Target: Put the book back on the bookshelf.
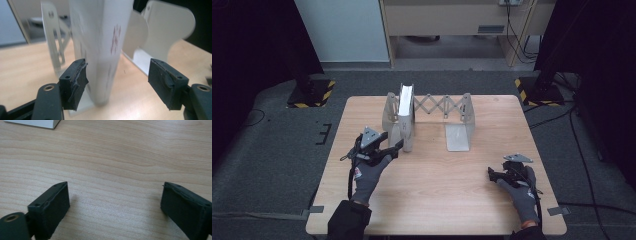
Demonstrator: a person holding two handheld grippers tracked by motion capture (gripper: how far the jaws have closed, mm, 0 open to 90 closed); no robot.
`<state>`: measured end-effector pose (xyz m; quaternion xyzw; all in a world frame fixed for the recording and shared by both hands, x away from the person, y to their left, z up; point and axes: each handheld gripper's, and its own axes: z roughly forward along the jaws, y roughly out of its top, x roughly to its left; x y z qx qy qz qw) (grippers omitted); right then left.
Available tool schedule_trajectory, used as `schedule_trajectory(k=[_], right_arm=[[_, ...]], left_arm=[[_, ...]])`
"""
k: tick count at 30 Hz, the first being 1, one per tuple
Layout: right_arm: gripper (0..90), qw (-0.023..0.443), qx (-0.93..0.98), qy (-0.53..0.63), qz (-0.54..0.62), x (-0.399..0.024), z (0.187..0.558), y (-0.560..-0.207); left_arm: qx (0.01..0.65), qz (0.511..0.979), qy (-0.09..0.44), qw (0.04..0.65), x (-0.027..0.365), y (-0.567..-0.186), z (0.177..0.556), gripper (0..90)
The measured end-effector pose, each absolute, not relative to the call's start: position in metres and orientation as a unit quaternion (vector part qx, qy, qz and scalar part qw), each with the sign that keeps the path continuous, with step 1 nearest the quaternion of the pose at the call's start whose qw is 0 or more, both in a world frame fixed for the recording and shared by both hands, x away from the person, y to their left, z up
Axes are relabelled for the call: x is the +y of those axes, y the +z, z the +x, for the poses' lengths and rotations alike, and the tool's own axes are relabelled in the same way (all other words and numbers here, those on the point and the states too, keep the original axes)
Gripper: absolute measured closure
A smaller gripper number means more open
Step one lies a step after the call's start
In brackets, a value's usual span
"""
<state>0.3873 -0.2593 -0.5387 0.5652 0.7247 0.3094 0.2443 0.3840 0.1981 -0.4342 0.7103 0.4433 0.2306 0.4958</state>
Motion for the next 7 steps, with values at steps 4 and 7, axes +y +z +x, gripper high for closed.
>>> schedule_trajectory(k=[4, 7], right_arm=[[24.0, 0.249, 0.720, 0.311, 0.569, -0.261, 0.385, -0.536], [29.7, 0.251, 0.727, 0.305, 0.561, -0.263, 0.383, -0.533]], left_arm=[[0.465, 0.713, 0.218, 0.478, 0.213, -0.454, 0.371, 29.2], [0.477, 0.719, 0.213, 0.458, 0.223, -0.468, 0.364, 28.6]])
